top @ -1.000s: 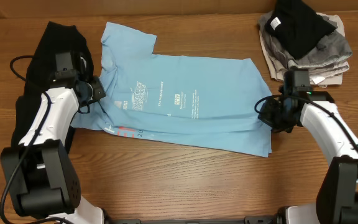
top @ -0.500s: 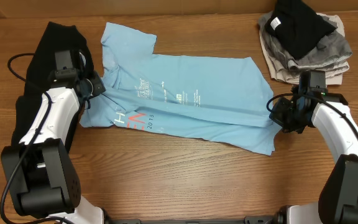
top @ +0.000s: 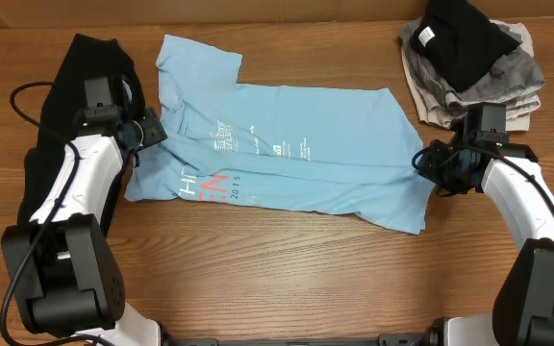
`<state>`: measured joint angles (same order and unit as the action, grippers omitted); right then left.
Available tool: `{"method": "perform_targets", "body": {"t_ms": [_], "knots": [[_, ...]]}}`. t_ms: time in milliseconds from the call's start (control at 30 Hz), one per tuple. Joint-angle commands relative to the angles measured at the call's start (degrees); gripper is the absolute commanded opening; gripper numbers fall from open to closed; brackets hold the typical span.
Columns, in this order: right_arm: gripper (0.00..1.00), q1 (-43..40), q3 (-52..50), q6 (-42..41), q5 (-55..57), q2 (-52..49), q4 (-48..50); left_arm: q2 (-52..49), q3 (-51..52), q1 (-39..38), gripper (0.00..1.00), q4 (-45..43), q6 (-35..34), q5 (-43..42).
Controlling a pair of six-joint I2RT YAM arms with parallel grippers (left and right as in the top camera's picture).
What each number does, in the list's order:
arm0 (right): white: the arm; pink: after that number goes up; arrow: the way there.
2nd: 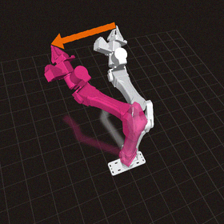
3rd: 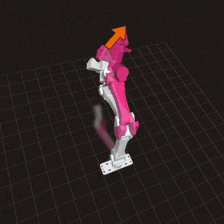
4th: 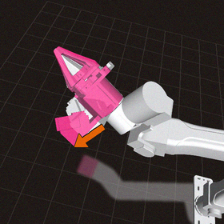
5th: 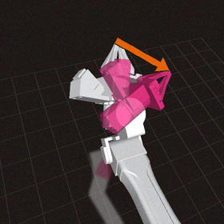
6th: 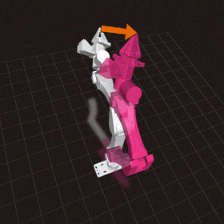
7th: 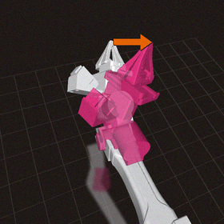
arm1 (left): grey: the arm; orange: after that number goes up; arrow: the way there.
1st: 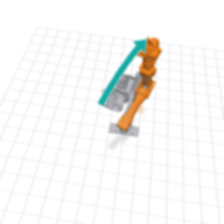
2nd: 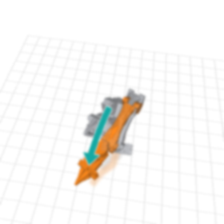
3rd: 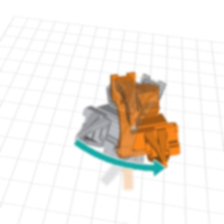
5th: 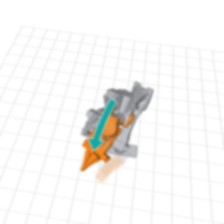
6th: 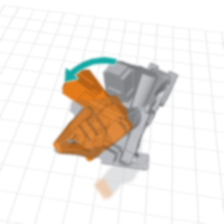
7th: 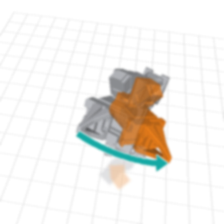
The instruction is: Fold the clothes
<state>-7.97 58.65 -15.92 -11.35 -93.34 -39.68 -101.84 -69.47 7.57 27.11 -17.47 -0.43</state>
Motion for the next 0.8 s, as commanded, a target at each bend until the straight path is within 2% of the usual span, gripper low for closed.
{"method": "perform_targets", "body": {"t_ms": [0, 67, 133, 300, 433, 533, 600, 767], "knots": [[0.5, 0.5, 1.31, 2.89, -3.04, -0.13, -1.01, -0.35, -3.32, 0.22, 0.8, 4.87, 0.81, 0.7], [0.68, 0.5, 2.38, 2.91, -3.8, 0.11, -4.31, -0.35, -8.55, 0.48, 0.9, 12.66, 1.53, 0.24], [0.74, 0.39, 4.52, 2.89, -4.2, 0.61, -9.18, -0.35, -14.01, 0.55, 1.0, 20.68, 4.24, -0.96], [0.78, 0.42, 10.27, 2.64, -4.24, 3.67, -21.99, -0.35, -26.47, 0.17, 1.0, 41.35, 6.03, -1.53], [0.79, 0.57, 10.05, 2.05, -4.35, 8.07, -27.89, -0.33, -28.24, -0.28, 1.0, 51.98, 6.12, -1.51], [0.8, 0.57, 9.42, 0.92, -3.91, 10.58, -31.39, -0.11, -25.0, -0.33, 1.0, 54.66, 6.1, -0.59], [0.8, 0.57, 8.2, 0.9, -3.69, 11.85, -32.28, 0.33, -20.72, -0.33, 1.0, 53.44, 5.68, 0.11], [0.8, 0.57, 1.38, -0.04, -3.74, 12.44, -29.07, 0.7, -7.48, -0.33, 1.0, 42.03, 4.98, 0.48]]}}
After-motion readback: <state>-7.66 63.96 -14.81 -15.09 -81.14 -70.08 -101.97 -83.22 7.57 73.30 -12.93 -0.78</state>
